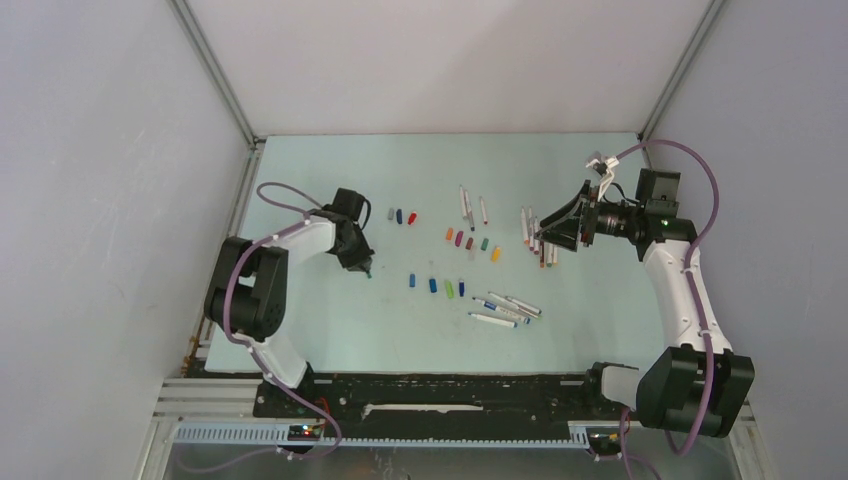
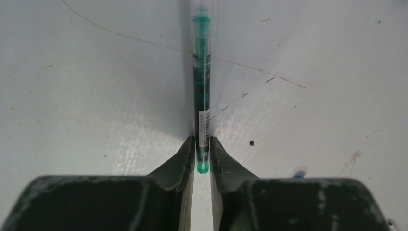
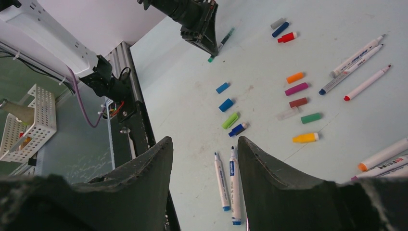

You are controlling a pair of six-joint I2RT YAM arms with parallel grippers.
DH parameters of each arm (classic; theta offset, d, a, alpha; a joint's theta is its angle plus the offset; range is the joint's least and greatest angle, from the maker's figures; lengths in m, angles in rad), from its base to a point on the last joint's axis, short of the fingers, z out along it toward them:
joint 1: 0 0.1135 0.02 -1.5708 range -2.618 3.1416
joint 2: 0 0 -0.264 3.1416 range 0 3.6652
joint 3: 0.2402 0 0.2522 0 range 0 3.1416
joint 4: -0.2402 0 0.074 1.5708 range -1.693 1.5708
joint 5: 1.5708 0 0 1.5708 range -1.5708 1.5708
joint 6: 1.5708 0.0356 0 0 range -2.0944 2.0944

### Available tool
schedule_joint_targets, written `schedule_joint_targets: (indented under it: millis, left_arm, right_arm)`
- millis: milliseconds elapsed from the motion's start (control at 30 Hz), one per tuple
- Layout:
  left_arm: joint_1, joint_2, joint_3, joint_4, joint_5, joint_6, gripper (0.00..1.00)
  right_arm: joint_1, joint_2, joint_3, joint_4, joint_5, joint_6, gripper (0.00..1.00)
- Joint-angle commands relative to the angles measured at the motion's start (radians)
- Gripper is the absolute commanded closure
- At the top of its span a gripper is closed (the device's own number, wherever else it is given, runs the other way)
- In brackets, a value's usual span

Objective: Open the pen caps
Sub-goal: Pick up the pen from the center of the board.

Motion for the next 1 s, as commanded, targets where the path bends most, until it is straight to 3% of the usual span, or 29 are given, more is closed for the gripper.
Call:
schedule_joint_targets:
  millis: [0,233,500,767,967]
  left_arm:
    - [-0.001,-0.016,-0.002,0.052,-0.037,0.026,0.79]
    - [0.005,0.063,0.072,0.0,-0.074,0.079,0.69]
    - [0.028,0.11,0.092,-0.004,-0.034,0.1,0.7]
    - [0.028,0.114,0.057,0.015,-0.008,0.104,0.82]
    - [0.028,0.019,-0.012,0.062,-0.002,0.107,0.94]
  right_arm:
    - [-0.004,-0.009,0.016,0.002,-0.025,-0.013,0.45]
    - [-0.004,-0.01,0.016,0.001,-0.026,-0.013,0.45]
    - [-0.007,-0.015,0.016,0.002,-0.027,-0.015,0.45]
    - [-0.011,-0.019,0.015,0.002,-0.031,-0.013,0.45]
    - [-0.012,-0.021,0.015,-0.005,-0.031,-0.023,0.45]
